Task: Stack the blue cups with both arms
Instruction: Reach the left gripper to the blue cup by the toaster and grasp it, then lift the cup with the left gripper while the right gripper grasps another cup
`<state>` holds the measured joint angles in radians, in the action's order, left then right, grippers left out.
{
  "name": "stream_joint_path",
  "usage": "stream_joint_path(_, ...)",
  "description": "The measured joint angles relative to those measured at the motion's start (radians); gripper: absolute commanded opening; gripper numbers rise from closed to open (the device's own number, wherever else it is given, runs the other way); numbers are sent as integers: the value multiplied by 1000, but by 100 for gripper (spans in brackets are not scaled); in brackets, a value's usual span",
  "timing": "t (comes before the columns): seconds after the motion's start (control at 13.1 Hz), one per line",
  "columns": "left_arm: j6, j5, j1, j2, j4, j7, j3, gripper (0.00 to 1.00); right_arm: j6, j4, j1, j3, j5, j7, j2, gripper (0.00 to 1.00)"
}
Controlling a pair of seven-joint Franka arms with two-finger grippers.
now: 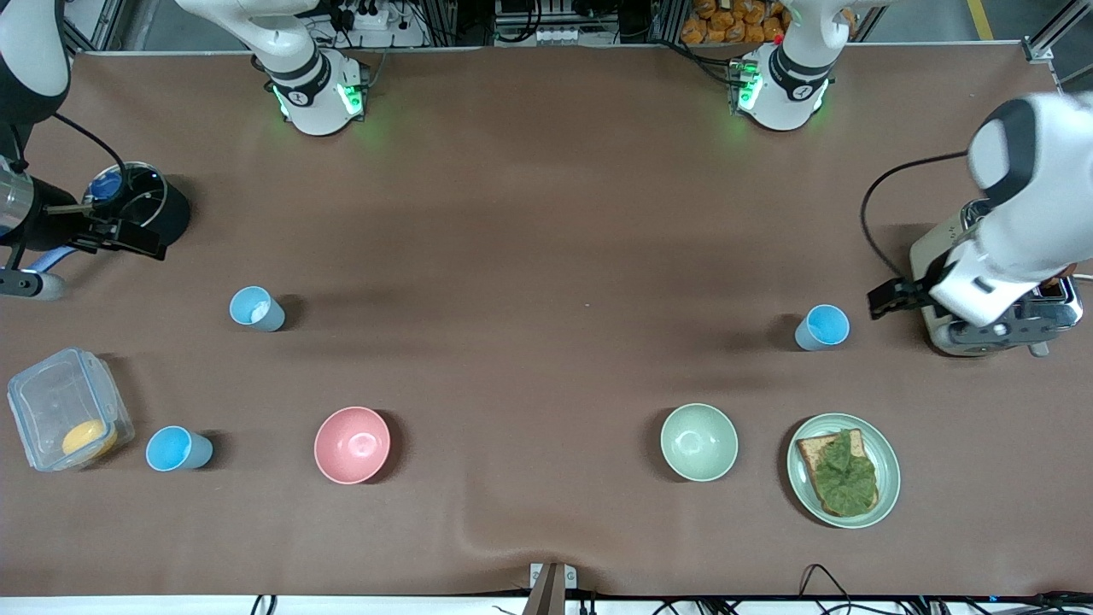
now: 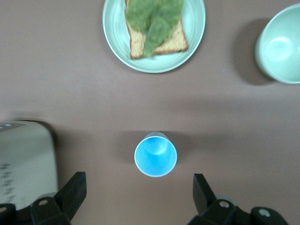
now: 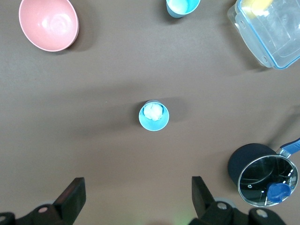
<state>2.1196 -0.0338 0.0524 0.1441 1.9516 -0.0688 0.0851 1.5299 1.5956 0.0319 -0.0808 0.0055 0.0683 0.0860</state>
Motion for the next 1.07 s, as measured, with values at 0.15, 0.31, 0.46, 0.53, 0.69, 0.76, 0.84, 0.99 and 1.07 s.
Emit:
stream_joint_path(0.15,72,0,0,35,78,0,0,100,0,1,0,0,0,0,0,100)
stream_joint_path(0.31,117,0,7,98,97,1,0,100,-2,2,-1,-1,0,0,0,100)
stream_joint_path(0.46,158,0,31,157,97,10,-1,100,-3,3,-2,-1,0,0,0,100)
stream_joint_path(0.53,166,0,40,174,96,21,-1,100,-4,3,-2,-1,0,0,0,100)
stream_joint_path(0.69,167,0,44,187,95,34,0,77,-4,3,-3,-2,0,0,0,100)
stream_joint_path(0.76,167,0,44,192,95,35,0,56,-4,4,-5,-2,0,0,0,100)
stream_joint_path(0.84,167,0,44,197,95,35,1,38,-4,6,-8,-2,0,0,0,100)
stream_joint_path(0.99,167,0,44,212,96,35,2,3,-5,13,-11,-2,0,-1,0,100)
stream_joint_path(1.07,167,0,44,223,96,35,2,0,-5,15,-11,-2,0,-2,0,100)
